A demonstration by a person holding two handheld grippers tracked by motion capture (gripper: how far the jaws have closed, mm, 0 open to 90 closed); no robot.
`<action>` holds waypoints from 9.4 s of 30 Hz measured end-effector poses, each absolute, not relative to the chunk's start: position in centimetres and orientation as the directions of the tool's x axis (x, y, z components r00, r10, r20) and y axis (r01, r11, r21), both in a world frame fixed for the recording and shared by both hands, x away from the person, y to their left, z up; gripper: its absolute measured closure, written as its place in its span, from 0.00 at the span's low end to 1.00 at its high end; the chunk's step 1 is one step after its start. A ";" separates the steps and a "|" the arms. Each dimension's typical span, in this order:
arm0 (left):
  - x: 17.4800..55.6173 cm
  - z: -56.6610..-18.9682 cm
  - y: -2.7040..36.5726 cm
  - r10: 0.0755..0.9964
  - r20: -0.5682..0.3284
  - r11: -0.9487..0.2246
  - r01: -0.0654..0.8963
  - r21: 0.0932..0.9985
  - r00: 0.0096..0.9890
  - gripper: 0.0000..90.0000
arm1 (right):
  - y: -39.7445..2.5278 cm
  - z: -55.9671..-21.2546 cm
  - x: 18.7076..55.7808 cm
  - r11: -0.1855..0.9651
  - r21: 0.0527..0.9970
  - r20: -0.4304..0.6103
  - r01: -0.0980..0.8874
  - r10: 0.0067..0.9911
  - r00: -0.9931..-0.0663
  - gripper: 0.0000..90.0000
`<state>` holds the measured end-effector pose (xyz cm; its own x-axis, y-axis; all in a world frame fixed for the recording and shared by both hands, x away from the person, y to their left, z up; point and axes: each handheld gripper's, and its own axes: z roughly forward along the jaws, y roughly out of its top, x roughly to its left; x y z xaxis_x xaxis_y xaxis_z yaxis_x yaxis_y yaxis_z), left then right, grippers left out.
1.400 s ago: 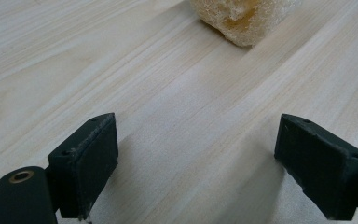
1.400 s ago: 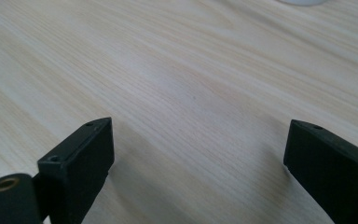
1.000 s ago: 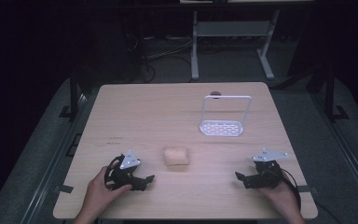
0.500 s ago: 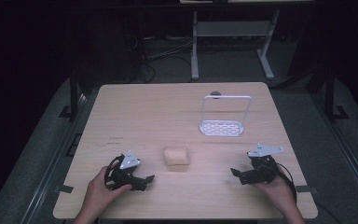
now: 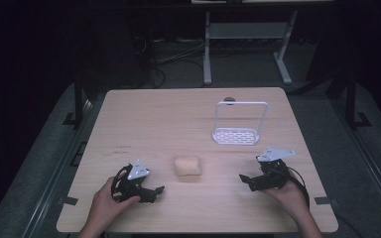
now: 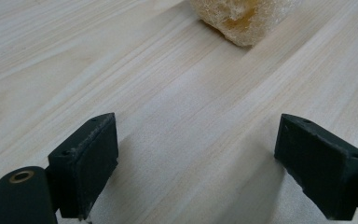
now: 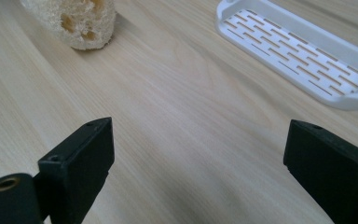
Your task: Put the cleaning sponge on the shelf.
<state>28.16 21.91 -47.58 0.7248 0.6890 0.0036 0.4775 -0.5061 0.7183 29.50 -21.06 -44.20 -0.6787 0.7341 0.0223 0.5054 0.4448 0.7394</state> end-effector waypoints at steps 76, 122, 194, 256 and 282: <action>28.2 -47.6 21.9 0.689 0.005 -0.506 0.476 0.719 0.725 0.14 | -9.6 -41.6 34.8 0.549 0.770 0.042 0.325 0.465 -0.885 0.09; 28.2 -47.6 21.9 0.689 0.004 -0.507 0.477 0.718 0.725 0.14 | -3.9 -45.3 37.6 0.646 0.708 0.107 0.286 0.302 -0.947 0.09; 28.2 -47.6 21.9 0.686 0.008 -0.511 0.474 0.717 0.727 0.14 | -7.9 -43.1 36.3 0.600 0.755 0.044 0.265 0.358 -0.933 0.30; 28.2 -47.6 21.9 0.687 0.007 -0.511 0.475 0.716 0.727 0.14 | -16.4 -41.6 38.8 0.451 0.789 0.002 0.416 0.676 -0.737 0.30; 28.2 -47.6 21.9 0.687 0.007 -0.510 0.476 0.716 0.727 0.14 | -16.8 -43.4 40.6 0.404 0.781 -0.004 0.476 0.766 -0.643 0.30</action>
